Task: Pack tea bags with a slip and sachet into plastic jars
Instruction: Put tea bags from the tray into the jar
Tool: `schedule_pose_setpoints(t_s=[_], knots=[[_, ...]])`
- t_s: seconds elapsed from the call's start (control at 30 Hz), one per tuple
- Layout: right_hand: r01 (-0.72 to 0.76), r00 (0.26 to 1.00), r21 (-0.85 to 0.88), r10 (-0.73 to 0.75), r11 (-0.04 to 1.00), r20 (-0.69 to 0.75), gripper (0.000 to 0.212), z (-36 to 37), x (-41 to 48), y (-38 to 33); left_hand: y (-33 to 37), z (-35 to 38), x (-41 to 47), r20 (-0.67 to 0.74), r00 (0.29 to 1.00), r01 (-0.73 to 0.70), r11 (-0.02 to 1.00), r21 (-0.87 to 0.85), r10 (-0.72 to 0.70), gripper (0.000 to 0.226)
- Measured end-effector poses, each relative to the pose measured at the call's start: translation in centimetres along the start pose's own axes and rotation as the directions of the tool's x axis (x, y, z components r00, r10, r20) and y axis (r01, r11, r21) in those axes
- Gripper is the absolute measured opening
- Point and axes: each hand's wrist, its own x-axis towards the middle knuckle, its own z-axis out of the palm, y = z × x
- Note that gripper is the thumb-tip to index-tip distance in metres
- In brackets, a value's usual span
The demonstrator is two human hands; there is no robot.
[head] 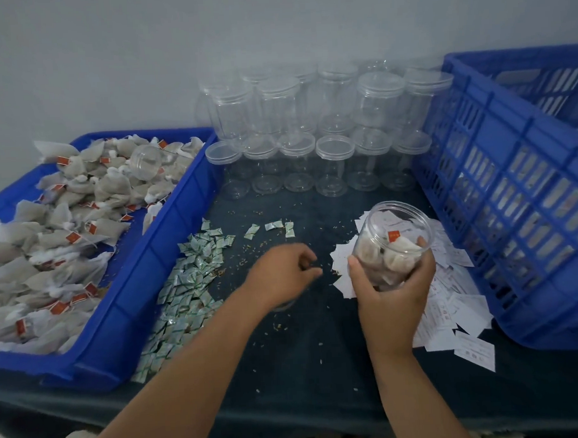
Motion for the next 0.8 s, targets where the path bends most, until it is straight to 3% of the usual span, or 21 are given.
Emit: schedule_pose_setpoints(t_s=[0.17, 0.27, 0.4, 0.53, 0.67, 0.8], knots=[[0.022, 0.999, -0.035, -0.024, 0.999, -0.038, 0.092, 0.1, 0.4, 0.9, 1.3, 2.8, 2.0, -0.054, 0.997, -0.037, 0.976, 0.213, 0.050, 0.056], [0.033, 0.998, -0.035, -0.034, 0.999, -0.053, 0.085, 0.0, 0.5, 0.7, 2.1, 3.3, 2.7, -0.024, 0.999, -0.035, 0.976, 0.214, 0.041, 0.048], [0.050, 0.997, -0.048, -0.053, 0.998, -0.052, 0.088, 0.1, 0.6, 0.9, 2.5, 3.1, 3.0, -0.018, 0.999, -0.034, 0.975, 0.222, 0.038, 0.017], [0.049, 0.997, -0.036, -0.051, 0.998, -0.055, 0.090, 0.1, 0.6, 1.5, 2.6, 3.4, 2.6, -0.046, 0.995, -0.083, 0.978, 0.189, 0.094, 0.017], [0.058, 0.996, -0.030, -0.060, 0.998, -0.067, 0.085, 0.2, 0.8, 1.1, 2.8, 4.1, 2.1, 0.005, 0.990, -0.138, 0.968, 0.211, 0.140, 0.039], [0.045, 0.996, -0.037, -0.047, 0.998, -0.074, 0.086, 0.1, 0.8, 1.1, 2.8, 4.0, 2.1, -0.026, 0.995, -0.093, 0.985, 0.144, 0.098, 0.019]])
